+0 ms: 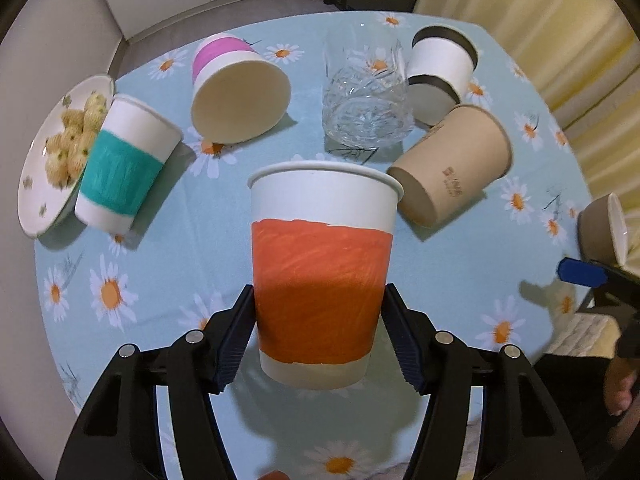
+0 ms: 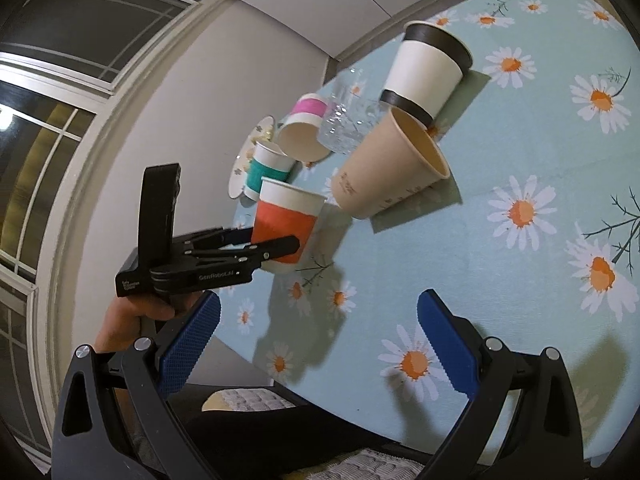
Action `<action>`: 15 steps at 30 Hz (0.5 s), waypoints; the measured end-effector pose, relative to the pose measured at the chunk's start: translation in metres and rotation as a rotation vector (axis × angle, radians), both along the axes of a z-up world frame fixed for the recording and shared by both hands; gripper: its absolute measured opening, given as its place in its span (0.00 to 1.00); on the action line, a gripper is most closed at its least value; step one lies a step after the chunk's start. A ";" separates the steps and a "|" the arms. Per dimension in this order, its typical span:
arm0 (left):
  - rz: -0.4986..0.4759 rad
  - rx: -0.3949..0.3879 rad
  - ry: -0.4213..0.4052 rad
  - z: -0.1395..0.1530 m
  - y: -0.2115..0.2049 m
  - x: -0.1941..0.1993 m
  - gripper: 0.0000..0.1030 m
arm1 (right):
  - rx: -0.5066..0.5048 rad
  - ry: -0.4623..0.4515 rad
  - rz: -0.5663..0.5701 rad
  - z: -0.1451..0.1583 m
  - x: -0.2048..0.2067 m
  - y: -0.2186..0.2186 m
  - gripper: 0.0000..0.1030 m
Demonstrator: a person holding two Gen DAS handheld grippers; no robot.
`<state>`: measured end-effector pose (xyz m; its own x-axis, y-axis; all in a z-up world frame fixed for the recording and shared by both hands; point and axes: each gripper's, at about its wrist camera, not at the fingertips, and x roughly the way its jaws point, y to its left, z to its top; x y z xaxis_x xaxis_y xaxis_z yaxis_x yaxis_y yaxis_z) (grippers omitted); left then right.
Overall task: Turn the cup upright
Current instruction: 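Close the left gripper on the orange-banded cup and lift it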
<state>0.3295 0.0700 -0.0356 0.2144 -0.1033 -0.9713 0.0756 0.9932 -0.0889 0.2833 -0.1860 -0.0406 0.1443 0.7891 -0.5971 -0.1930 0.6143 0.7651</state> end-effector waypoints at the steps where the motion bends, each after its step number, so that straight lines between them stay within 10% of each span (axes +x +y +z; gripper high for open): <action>1: 0.010 -0.013 0.000 0.003 0.000 -0.003 0.59 | 0.008 0.003 -0.001 0.001 0.000 -0.001 0.95; 15: 0.210 -0.210 0.011 0.005 -0.024 -0.060 0.59 | 0.086 0.084 -0.036 0.003 -0.011 -0.024 0.95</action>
